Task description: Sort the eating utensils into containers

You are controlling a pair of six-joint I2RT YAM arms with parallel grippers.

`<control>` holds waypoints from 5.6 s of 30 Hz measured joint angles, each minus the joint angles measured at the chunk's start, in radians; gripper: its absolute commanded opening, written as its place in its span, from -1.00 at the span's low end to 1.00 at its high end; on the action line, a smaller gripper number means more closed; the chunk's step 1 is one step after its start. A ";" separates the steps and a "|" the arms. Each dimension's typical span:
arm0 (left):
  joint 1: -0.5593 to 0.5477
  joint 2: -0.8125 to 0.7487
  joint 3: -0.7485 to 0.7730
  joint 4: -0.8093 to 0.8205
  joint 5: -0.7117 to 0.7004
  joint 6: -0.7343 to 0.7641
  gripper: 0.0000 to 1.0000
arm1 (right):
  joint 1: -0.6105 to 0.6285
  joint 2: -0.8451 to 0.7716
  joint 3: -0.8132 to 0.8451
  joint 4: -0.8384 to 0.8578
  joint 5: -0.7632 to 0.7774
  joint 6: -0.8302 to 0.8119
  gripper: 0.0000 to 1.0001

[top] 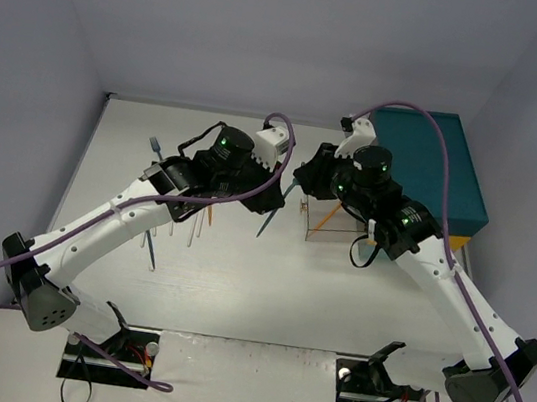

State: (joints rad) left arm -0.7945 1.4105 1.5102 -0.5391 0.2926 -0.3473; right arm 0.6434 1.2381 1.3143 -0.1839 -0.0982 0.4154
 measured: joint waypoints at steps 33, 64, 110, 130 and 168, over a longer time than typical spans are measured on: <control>0.319 -0.186 -0.255 -0.133 -0.308 -0.125 0.43 | -0.260 -0.028 -0.094 0.001 0.309 -0.122 -1.00; 0.688 0.037 -0.167 -0.223 -0.378 -0.263 0.29 | -0.264 -0.093 -0.178 -0.030 0.316 -0.052 0.26; 0.837 0.797 0.236 0.000 -0.303 -0.432 -0.94 | -0.264 -0.060 -0.182 -0.054 0.239 -0.126 0.38; 0.809 0.535 0.173 0.087 -0.212 -0.214 -1.00 | -0.263 -0.045 -0.177 -0.057 0.136 -0.132 0.38; 0.128 0.022 -0.064 0.099 0.232 -0.005 -1.00 | -0.084 0.024 0.018 0.027 -0.070 -0.166 -0.13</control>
State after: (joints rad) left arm -0.6667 1.4326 1.4460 -0.4402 0.5246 -0.3523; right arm 0.5591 1.2625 1.3325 -0.1569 -0.1680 0.2497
